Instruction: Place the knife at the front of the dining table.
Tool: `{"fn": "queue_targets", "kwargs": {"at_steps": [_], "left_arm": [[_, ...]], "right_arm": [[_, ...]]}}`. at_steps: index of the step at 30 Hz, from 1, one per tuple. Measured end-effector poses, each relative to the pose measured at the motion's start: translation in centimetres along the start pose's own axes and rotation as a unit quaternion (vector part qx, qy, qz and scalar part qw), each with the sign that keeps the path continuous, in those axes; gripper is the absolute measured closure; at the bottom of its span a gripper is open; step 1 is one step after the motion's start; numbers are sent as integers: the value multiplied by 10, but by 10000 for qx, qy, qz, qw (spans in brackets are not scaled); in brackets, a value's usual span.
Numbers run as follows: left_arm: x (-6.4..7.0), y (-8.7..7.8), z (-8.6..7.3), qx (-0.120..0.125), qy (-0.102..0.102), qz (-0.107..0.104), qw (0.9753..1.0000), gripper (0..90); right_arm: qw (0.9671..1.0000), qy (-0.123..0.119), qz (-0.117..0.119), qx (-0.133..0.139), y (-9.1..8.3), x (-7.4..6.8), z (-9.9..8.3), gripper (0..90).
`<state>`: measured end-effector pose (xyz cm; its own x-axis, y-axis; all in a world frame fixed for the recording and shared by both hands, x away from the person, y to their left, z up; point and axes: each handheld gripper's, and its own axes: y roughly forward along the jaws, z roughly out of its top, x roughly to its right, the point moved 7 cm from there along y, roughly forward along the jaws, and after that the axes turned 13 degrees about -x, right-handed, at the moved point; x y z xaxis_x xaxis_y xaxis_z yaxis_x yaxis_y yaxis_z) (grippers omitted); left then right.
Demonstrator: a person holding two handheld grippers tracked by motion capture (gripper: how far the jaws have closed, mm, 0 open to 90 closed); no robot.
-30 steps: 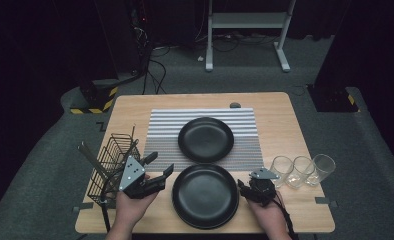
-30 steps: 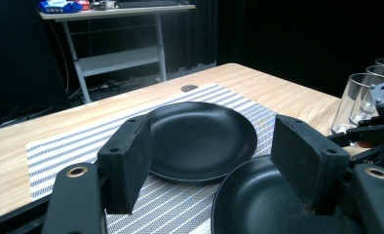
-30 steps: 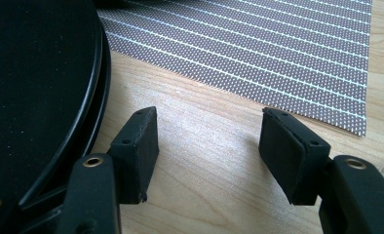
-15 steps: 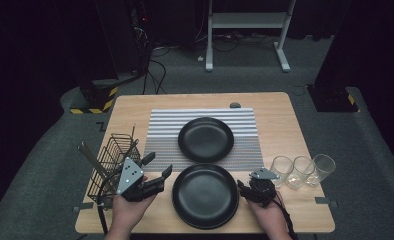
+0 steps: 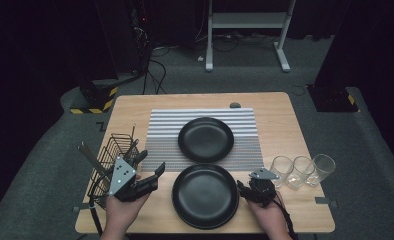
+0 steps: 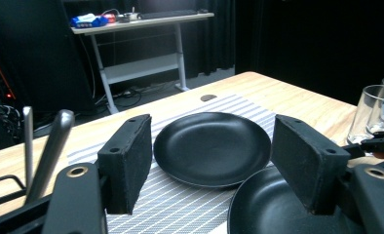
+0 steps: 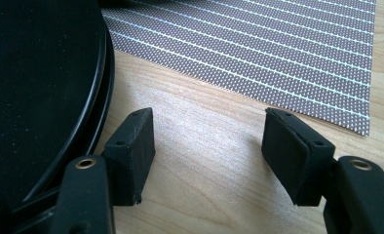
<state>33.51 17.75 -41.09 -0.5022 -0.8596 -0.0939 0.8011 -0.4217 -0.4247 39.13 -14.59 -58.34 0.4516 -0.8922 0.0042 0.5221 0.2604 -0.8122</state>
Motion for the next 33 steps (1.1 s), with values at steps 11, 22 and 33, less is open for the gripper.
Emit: {"fn": "queue_targets", "kwargs": {"at_steps": [11, 22, 33], "left_arm": [[-3, -5, 3, 20, 15, 220, 9998, 333], [-11, -5, 10, -88, -75, 479, 9988, 339], [-27, -14, 14, -160, -119, 791, 9967, 357]], "right_arm": [[10000, -35, -12, 2, 0, 0, 0, 363], [10000, -55, 10, -5, 0, 0, 0, 357], [10000, -89, 22, -8, 0, -1, -1, 357]]}}
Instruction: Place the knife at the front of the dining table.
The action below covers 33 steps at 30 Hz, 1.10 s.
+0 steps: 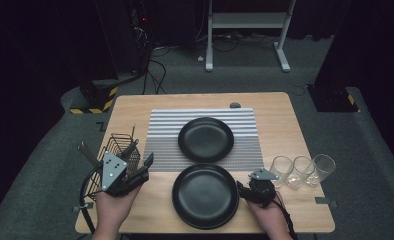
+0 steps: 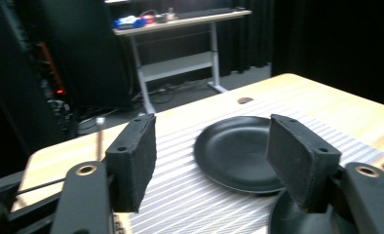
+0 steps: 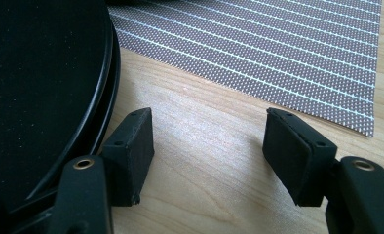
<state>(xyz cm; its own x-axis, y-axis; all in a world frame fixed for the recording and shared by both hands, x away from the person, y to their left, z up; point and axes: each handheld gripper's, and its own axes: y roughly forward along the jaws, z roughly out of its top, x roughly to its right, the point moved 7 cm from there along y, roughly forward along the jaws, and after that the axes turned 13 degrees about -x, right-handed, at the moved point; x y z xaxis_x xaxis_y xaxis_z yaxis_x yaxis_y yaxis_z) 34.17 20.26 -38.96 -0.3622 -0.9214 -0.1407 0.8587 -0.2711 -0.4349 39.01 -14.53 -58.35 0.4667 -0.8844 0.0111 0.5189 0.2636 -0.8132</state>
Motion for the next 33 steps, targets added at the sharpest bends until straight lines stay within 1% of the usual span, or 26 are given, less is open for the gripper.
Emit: {"fn": "queue_targets", "kwargs": {"at_steps": [3, 4, 8, 10, 12, 13, 16, 20, 21, 22, 27, 28, 29, 30, 31, 32, 33], "left_arm": [[-5, 1, 0, -121, -15, 18, 9999, 338], [-8, 1, 0, -155, 2, 82, 9998, 335], [-13, 2, 1, -224, 50, 163, 9996, 323], [-15, 3, 1, -266, 99, 127, 9995, 330], [-17, 4, 1, -294, 91, 59, 9995, 342], [-18, 4, 2, -313, 101, 66, 9994, 342], [-22, 4, 3, -309, 65, 104, 9994, 342], [-26, 4, 4, -320, 135, 233, 9991, 338], [-26, 4, 4, -320, 135, 233, 9991, 339], [-29, 4, 5, -337, 100, 208, 9992, 347], [-35, 5, 6, -386, 72, 151, 9991, 371], [-36, 6, 6, -421, 56, 119, 9990, 391], [-38, 7, 5, -465, 1, 32, 9989, 401], [-38, 7, 5, -465, 1, 32, 9989, 408], [-40, 8, 5, -502, -69, -75, 9987, 408], [-44, 9, 4, -554, -195, -225, 9980, 431], [-45, 10, 3, -578, -215, -215, 9979, 430]], "right_arm": [[10000, 1, -6, 1, 0, 0, 0, 357], [10000, -1, -4, 0, 0, 0, 0, 357], [10000, 0, -3, -1, 0, 0, 0, 357], [10000, 1, -3, 0, 0, 0, 0, 357], [10000, -4, -5, 0, 0, 0, 0, 358], [10000, -4, -8, 1, 0, 0, 0, 358], [10000, -5, -5, 0, 0, 0, 0, 358], [10000, -3, 0, 0, 0, 0, 0, 357], [10000, -4, 1, 0, 0, 0, 0, 357], [10000, -4, 1, 1, 0, 0, 0, 357], [10000, -8, 2, 2, 0, 0, 0, 357], [10000, -7, 4, 3, 0, 0, 0, 357], [10000, -7, 5, 3, 0, 0, 0, 357], [10000, -7, 5, 3, 0, 0, 0, 357], [10000, -8, 6, 2, 0, 0, 0, 358], [10000, -7, 5, 2, 0, 0, 0, 357], [10000, -4, 7, 2, 0, 0, 0, 358]]}}
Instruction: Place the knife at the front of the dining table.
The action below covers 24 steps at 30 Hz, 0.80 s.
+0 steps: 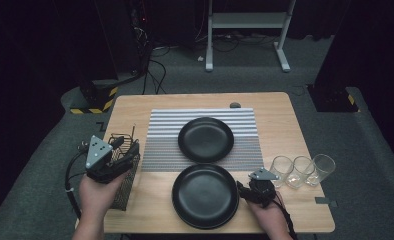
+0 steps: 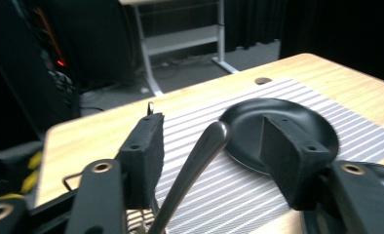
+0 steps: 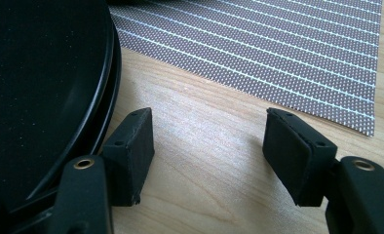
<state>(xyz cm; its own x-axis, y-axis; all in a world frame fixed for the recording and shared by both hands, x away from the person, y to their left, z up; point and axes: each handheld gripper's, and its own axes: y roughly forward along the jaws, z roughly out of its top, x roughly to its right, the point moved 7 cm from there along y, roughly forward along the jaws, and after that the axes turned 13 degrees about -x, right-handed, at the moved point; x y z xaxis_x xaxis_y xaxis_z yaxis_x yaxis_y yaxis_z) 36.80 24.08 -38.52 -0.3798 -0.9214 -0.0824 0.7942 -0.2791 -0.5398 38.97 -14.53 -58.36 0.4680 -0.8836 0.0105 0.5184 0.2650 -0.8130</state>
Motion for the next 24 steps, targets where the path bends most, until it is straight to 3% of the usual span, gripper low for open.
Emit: {"fn": "queue_targets", "kwargs": {"at_steps": [3, 10, 24], "left_arm": [[-3, 2, -2, -13, 85, 307, 9995, 424], [-1, 13, -6, -230, 256, 601, 9976, 428], [4, 29, -5, -574, 526, 650, 9948, 542]], "right_arm": [[10000, -4, -3, 0, 0, 0, 0, 358], [10000, -3, -4, 0, 0, 0, 0, 358], [10000, 2, 3, -1, 0, 0, 0, 358]]}}
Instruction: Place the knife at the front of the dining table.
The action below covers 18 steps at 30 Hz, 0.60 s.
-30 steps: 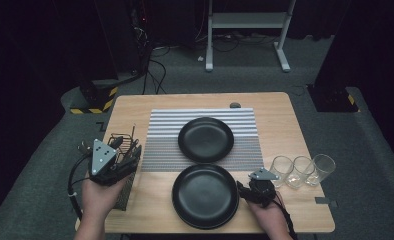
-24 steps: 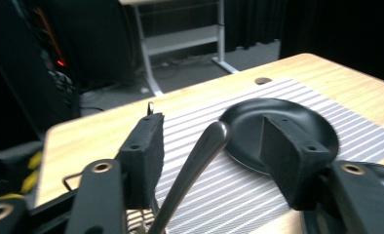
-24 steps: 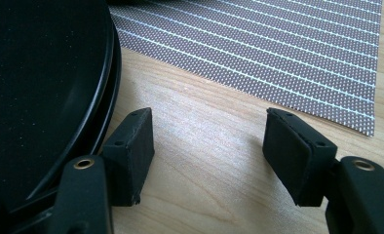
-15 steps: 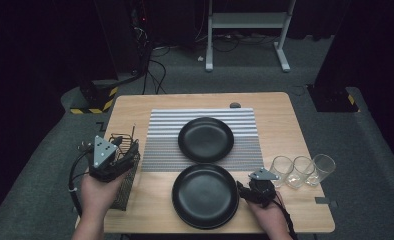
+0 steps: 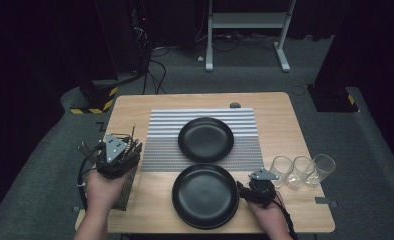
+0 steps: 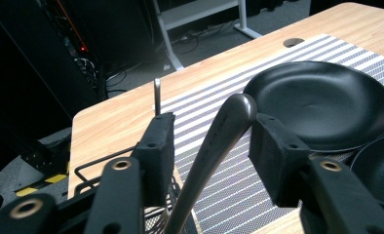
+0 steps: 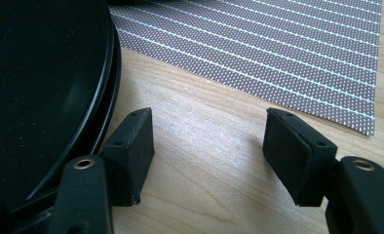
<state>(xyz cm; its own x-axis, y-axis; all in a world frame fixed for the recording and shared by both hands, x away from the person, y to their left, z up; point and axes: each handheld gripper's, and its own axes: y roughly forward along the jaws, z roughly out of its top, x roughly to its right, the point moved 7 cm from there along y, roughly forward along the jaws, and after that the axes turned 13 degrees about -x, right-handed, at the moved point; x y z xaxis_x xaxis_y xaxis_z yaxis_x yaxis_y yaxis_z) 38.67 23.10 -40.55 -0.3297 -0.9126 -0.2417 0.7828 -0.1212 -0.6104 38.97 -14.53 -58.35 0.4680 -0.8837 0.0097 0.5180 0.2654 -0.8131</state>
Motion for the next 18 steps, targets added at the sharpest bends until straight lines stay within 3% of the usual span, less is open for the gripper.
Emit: {"fn": "queue_targets", "kwargs": {"at_steps": [11, 18], "left_arm": [[3, 3, -2, -11, 114, 159, 9998, 709], [3, 2, -2, 14, 179, 308, 9994, 738]], "right_arm": [[10000, 1, 6, 2, 0, 0, 0, 358], [10000, 0, 3, 2, 0, 0, 0, 357]]}}
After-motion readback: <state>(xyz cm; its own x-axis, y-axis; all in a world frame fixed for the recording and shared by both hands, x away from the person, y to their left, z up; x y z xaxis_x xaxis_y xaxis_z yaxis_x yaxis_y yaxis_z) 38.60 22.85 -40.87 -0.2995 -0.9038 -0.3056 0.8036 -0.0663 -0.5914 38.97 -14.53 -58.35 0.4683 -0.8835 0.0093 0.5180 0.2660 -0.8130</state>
